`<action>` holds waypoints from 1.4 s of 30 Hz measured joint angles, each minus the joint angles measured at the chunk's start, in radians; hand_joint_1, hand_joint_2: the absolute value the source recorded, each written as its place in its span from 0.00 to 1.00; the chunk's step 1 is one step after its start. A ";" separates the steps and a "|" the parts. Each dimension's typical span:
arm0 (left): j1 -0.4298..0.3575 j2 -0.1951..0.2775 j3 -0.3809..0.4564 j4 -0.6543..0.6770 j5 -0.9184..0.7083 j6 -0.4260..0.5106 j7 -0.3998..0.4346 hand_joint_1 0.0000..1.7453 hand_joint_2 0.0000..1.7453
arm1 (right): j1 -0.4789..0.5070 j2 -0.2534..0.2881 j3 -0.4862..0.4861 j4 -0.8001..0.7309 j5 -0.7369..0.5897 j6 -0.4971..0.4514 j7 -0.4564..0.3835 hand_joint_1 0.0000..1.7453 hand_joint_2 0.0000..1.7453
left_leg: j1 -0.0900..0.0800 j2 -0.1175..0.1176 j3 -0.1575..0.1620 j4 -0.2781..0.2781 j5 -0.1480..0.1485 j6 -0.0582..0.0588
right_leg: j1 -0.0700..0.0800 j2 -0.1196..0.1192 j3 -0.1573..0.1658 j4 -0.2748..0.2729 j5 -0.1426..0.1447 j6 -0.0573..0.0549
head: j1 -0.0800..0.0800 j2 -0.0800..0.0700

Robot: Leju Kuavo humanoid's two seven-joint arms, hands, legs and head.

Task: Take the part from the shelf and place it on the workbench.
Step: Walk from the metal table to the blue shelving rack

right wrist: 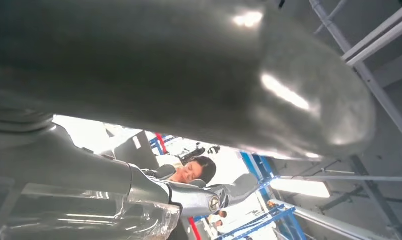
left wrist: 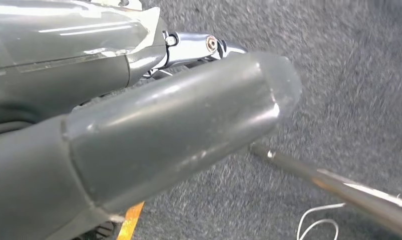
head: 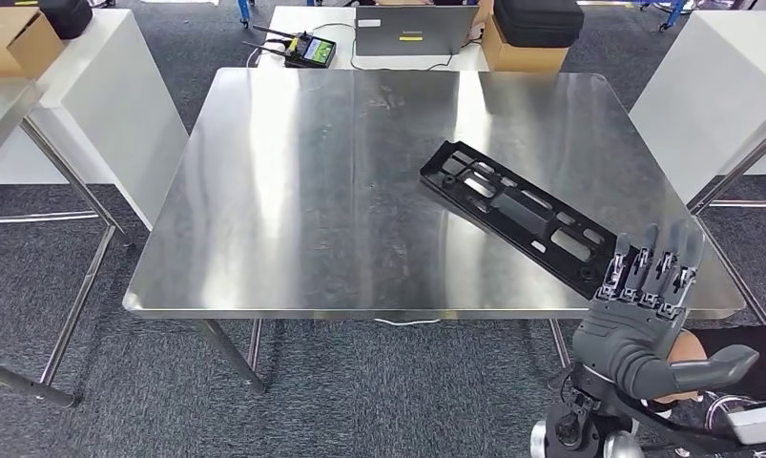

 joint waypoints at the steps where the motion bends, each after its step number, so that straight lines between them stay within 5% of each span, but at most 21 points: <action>1: 0.000 0.000 -0.001 0.000 0.002 0.001 0.000 0.00 0.00 | 0.005 -0.010 0.006 0.001 0.003 -0.007 -0.004 0.00 0.00 | -0.001 0.003 -0.015 -0.003 0.013 0.012 | 0.000 0.002 -0.015 0.031 -0.034 -0.003 | 0.002 0.000; 4: -0.001 0.002 -0.007 0.000 0.010 0.004 0.000 0.00 0.00 | 0.021 -0.049 0.035 0.008 0.013 -0.029 -0.018 0.00 0.00 | -0.009 0.007 -0.058 -0.003 0.049 0.028 | -0.003 0.004 -0.059 0.202 -0.161 -0.017 | 0.010 0.000; 6: 0.000 0.002 -0.015 0.000 0.017 0.008 0.000 0.00 0.00 | 0.034 -0.080 0.061 0.019 0.024 -0.046 -0.029 0.00 0.00 | -0.012 0.008 -0.092 -0.002 0.075 0.028 | -0.005 0.005 -0.047 0.266 -0.162 -0.003 | 0.011 0.000; 7: 0.001 0.002 -0.018 0.000 0.021 0.011 0.000 0.00 0.00 | 0.039 -0.095 0.074 0.026 0.031 -0.054 -0.033 0.00 0.00 | -0.012 0.009 -0.106 -0.001 0.088 0.026 | -0.005 0.005 -0.021 0.254 -0.141 0.007 | 0.012 0.000; 9: 0.002 0.002 -0.024 0.000 0.030 0.016 0.000 0.00 0.00 | 0.047 -0.126 0.107 0.041 0.046 -0.069 -0.040 0.00 0.00 | -0.014 0.008 -0.132 0.000 0.114 0.019 | -0.004 0.005 0.090 0.125 -0.109 0.016 | 0.012 0.000; 11: 0.003 0.003 -0.030 0.000 0.040 0.020 0.000 0.00 0.00 | 0.048 -0.152 0.140 0.057 0.058 -0.078 -0.044 0.00 0.00 | -0.017 0.009 -0.146 0.000 0.138 0.008 | 0.003 0.006 0.190 -0.025 -0.122 0.006 | 0.012 0.000; 12: 0.005 0.003 -0.032 0.000 0.045 0.021 0.000 0.00 0.00 | 0.049 -0.162 0.153 0.067 0.062 -0.081 -0.047 0.00 0.00 | -0.019 0.009 -0.148 -0.002 0.149 0.002 | 0.007 0.006 0.210 -0.062 -0.131 -0.001 | 0.012 0.000; 14: 0.010 0.005 -0.038 -0.002 0.055 0.025 0.000 0.00 0.00 | 0.051 -0.184 0.179 0.097 0.067 -0.084 -0.052 0.00 0.00 | -0.017 0.010 -0.151 -0.003 0.162 -0.007 | 0.002 0.006 0.199 -0.072 -0.124 -0.017 | 0.010 0.000; 15: 0.014 0.007 -0.041 -0.003 0.059 0.027 0.000 0.00 0.00 | 0.052 -0.193 0.192 0.113 0.069 -0.085 -0.054 0.00 0.00 | -0.015 0.008 -0.156 0.008 0.146 -0.010 | -0.003 0.004 0.192 -0.071 -0.115 -0.026 | 0.010 0.000; 19: 0.028 0.009 -0.049 -0.020 0.079 0.031 0.000 0.00 0.00 | 0.047 -0.226 0.249 0.181 0.087 -0.103 -0.054 0.00 0.00 | -0.009 0.000 -0.198 0.210 -0.050 -0.027 | -0.004 -0.003 0.147 -0.070 -0.069 -0.059 | 0.006 0.000; 20: 0.031 0.009 -0.052 -0.026 0.084 0.030 0.000 0.00 0.00 | 0.045 -0.235 0.262 0.200 0.089 -0.111 -0.055 0.00 0.00 | -0.007 -0.001 -0.203 0.267 -0.067 -0.030 | -0.002 -0.005 0.134 -0.069 -0.057 -0.059 | 0.006 0.000; 22: 0.038 0.009 -0.062 -0.040 0.097 0.028 0.000 0.00 0.00 | 0.047 -0.253 0.285 0.238 0.086 -0.130 -0.057 0.00 0.00 | 0.000 -0.001 -0.174 0.297 -0.032 -0.035 | 0.000 -0.007 0.107 -0.064 -0.036 -0.054 | 0.006 0.000; 24: 0.045 0.009 -0.072 -0.059 0.116 0.027 0.000 0.00 0.00 | 0.047 -0.269 0.307 0.270 0.080 -0.150 -0.059 0.00 0.00 | 0.007 -0.001 -0.084 0.198 0.016 -0.038 | -0.001 -0.008 0.079 -0.050 -0.022 -0.045 | 0.006 0.000; 27: 0.051 0.012 -0.078 -0.085 0.144 0.029 0.000 0.00 0.00 | 0.036 -0.286 0.340 0.322 0.084 -0.186 -0.055 0.00 0.00 | 0.004 -0.005 0.024 0.034 -0.004 -0.033 | 0.003 -0.009 0.049 -0.024 -0.009 -0.028 | 0.007 0.000; 29: 0.057 0.016 -0.082 -0.102 0.162 0.031 0.000 0.00 0.00 | 0.016 -0.291 0.363 0.375 0.102 -0.228 -0.043 0.00 0.00 | 0.001 -0.004 0.021 0.012 -0.010 -0.019 | 0.006 -0.009 0.034 -0.019 0.004 -0.013 | 0.008 0.000; 31: 0.061 0.021 -0.086 -0.118 0.180 0.031 0.000 0.00 0.00 | -0.010 -0.292 0.382 0.449 0.122 -0.277 -0.022 0.00 0.00 | 0.002 0.000 -0.003 0.004 0.004 0.002 | 0.007 -0.007 0.011 0.005 -0.016 -0.008 | 0.011 0.000; 34: 0.073 0.028 -0.089 -0.135 0.197 0.028 0.000 0.00 0.00 | -0.060 -0.286 0.398 0.592 0.134 -0.338 0.010 0.00 0.00 | -0.004 0.006 -0.051 0.001 0.043 0.026 | 0.002 -0.003 -0.044 0.156 -0.141 -0.023 | 0.017 0.000; 36: 0.078 0.033 -0.090 -0.142 0.206 0.027 0.000 0.00 0.00 | -0.102 -0.275 0.403 0.727 0.129 -0.365 0.021 0.00 0.00 | -0.009 0.009 -0.084 0.002 0.071 0.028 | 0.000 -0.001 -0.058 0.262 -0.179 -0.019 | 0.018 0.000; 37: 0.078 0.034 -0.090 -0.143 0.209 0.027 0.000 0.00 0.00 | -0.123 -0.267 0.404 0.803 0.125 -0.375 0.022 0.00 0.00 | -0.010 0.009 -0.101 0.003 0.086 0.027 | 0.000 0.000 -0.044 0.277 -0.163 -0.010 | 0.018 0.000; 39: 0.077 0.035 -0.091 -0.143 0.211 0.031 0.000 0.00 0.00 | -0.167 -0.250 0.404 0.950 0.115 -0.389 0.021 0.00 0.00 | -0.010 0.010 -0.135 0.004 0.117 0.022 | -0.001 0.001 0.027 0.213 -0.109 0.008 | 0.019 0.000; 42: 0.069 0.035 -0.093 -0.143 0.219 0.052 0.000 0.00 0.00 | -0.237 -0.219 0.392 1.166 0.074 -0.398 0.036 0.00 0.00 | -0.012 0.011 -0.163 0.003 0.157 0.006 | 0.008 0.002 0.176 -0.011 -0.118 -0.005 | 0.018 0.000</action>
